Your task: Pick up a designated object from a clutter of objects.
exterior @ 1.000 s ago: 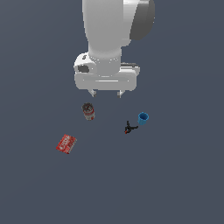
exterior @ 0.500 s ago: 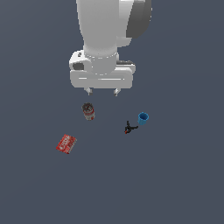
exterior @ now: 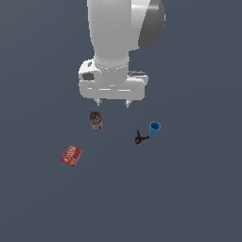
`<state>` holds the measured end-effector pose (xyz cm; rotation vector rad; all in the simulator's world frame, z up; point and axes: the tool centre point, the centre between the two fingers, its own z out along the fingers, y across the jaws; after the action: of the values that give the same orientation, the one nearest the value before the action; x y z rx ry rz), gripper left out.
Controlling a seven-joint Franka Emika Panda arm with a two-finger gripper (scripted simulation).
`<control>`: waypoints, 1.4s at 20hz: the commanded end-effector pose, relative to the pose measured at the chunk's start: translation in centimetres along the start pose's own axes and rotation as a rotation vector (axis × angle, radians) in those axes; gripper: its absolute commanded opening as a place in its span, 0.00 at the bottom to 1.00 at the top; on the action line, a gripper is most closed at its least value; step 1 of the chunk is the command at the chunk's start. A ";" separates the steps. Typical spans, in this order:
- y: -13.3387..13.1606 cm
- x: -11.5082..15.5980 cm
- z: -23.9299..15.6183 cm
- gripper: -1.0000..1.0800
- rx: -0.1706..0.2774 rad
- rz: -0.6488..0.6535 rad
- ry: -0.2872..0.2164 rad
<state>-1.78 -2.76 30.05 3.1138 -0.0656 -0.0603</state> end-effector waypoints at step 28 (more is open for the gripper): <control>-10.4 -0.1 17.7 0.96 0.022 0.486 0.026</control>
<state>-1.92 6.60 13.08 3.0287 -0.7716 -0.0108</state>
